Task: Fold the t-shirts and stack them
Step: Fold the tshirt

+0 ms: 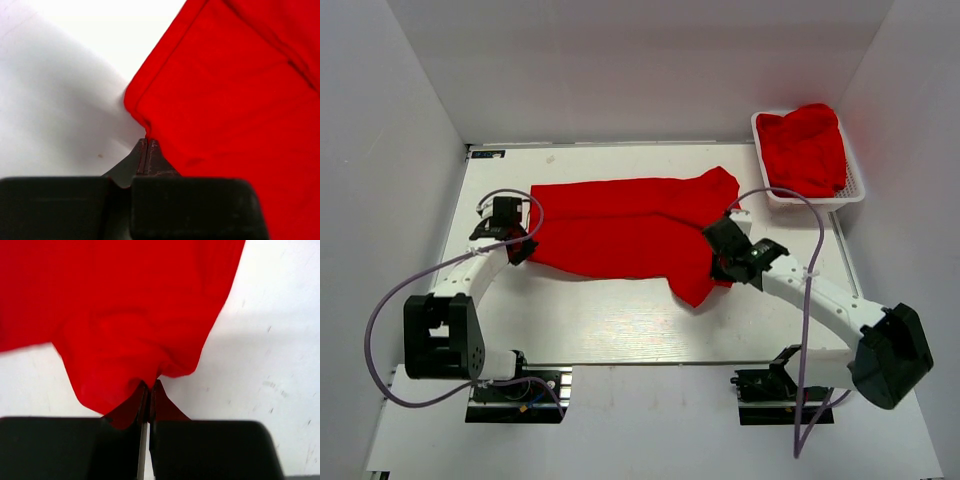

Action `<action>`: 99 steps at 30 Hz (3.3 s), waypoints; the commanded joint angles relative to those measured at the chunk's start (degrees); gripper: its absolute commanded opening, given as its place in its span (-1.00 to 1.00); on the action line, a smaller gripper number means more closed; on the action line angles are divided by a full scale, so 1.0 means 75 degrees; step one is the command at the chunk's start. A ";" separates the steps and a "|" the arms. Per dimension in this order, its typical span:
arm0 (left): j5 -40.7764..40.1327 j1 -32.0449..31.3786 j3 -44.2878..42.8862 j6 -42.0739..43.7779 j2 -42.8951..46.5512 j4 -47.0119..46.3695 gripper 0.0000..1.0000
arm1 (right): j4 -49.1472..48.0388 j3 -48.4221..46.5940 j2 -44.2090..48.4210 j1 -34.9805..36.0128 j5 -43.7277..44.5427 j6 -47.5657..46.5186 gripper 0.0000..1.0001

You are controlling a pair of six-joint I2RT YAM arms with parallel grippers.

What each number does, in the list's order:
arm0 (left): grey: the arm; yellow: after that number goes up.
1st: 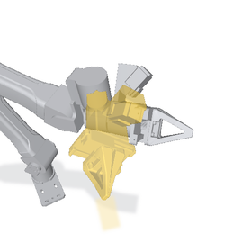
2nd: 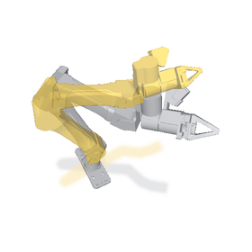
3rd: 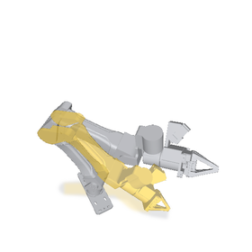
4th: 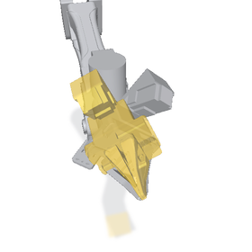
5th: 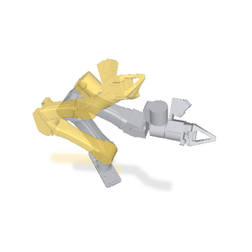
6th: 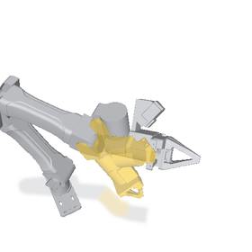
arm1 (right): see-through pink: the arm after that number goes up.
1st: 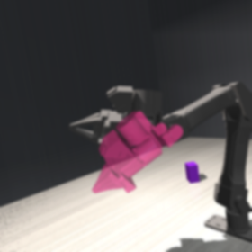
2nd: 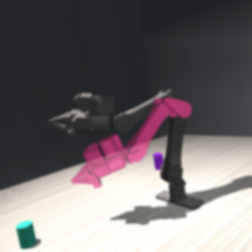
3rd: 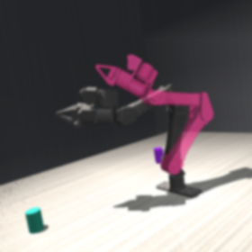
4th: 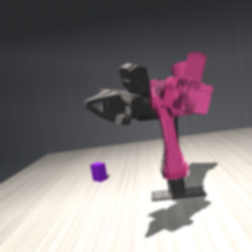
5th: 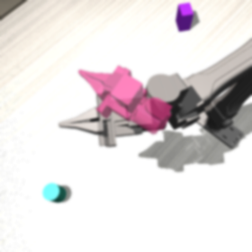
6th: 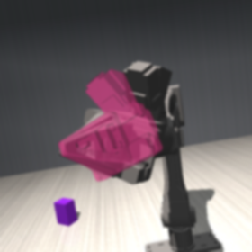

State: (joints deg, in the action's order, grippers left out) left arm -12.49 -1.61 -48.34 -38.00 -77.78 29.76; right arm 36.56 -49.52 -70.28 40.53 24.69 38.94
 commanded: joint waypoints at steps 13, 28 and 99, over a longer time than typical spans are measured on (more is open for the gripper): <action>-0.0501 0.0038 -0.2261 0.0027 -0.1957 0.0063 -1.00 | -0.1265 -0.2911 -0.2230 -0.2111 -0.0326 -0.1839 -1.00; -0.0691 0.0413 -0.3118 -0.0055 -0.2907 -0.0088 -1.00 | -0.1839 -0.4460 -0.3917 -0.3013 -0.1404 -0.2953 -1.00; 0.4195 -0.3521 0.0599 -0.0499 -0.3105 -0.0347 1.00 | -0.1300 -1.0351 -1.0268 -0.2839 -0.6289 -0.2602 0.81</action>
State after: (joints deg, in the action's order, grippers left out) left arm 4.95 -20.08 -48.71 -35.55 -92.66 17.85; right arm 25.21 -121.84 -142.23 16.62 -16.32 18.76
